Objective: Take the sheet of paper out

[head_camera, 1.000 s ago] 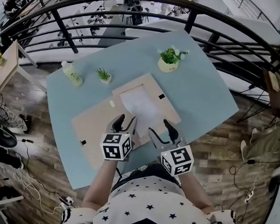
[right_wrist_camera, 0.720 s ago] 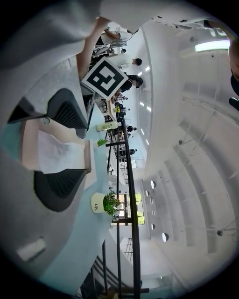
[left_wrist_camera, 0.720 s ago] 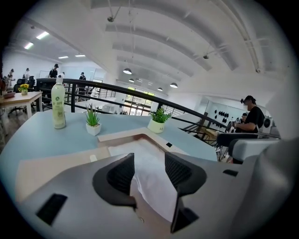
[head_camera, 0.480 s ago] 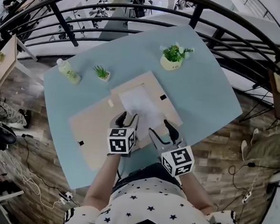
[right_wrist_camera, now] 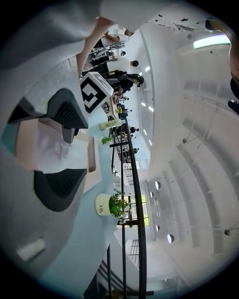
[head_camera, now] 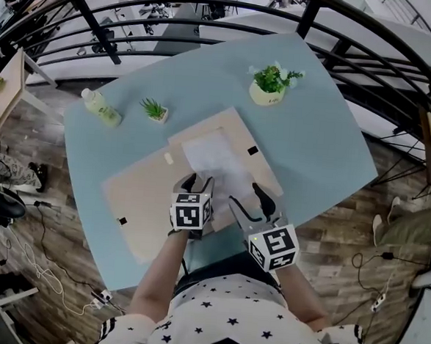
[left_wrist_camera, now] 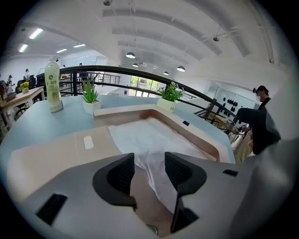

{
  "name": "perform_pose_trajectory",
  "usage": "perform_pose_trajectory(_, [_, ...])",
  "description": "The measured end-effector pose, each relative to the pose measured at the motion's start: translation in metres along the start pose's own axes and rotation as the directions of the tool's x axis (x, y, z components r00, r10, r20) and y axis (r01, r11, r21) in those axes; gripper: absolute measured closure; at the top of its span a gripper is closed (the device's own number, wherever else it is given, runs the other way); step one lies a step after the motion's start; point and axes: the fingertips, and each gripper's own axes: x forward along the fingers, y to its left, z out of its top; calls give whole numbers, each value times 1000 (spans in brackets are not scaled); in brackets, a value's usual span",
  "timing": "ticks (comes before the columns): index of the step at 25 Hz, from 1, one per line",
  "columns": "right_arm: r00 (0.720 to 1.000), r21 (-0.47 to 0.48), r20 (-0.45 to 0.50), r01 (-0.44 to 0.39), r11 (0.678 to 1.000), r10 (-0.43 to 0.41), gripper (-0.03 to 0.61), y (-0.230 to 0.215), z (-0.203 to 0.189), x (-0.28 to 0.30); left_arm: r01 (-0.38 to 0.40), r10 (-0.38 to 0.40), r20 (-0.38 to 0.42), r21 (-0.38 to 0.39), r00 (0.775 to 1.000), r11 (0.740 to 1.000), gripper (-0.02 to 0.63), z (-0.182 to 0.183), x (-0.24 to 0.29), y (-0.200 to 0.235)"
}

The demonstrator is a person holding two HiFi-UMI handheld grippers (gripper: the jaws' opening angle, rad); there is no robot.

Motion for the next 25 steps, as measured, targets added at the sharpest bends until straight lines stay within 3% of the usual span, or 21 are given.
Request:
perform_pose_trajectory(7, [1000,2,-26,-14,1000,14,325,-5,-7,9,-26,26,-60,-8,998,1000,416,-11,22,7])
perform_pose_trajectory(16, [999,2,-33,-28,1000,28,325,-6,-7,16,-93,96,-87,44,992,995,416,-13,30,8])
perform_pose_trajectory(18, [999,3,-33,-28,1000,28,325,-6,-6,17,-111,115,-85,47,990,993,428,-13,30,12])
perform_pose_trajectory(21, [999,2,-35,-28,1000,28,325,-5,-7,18,-148,152,-82,50,985,988,500,-11,29,19])
perform_pose_trajectory(25, [999,3,-35,-26,1000,26,325,-3,-8,15,-160,165,-86,59,983,985,519,-11,28,20])
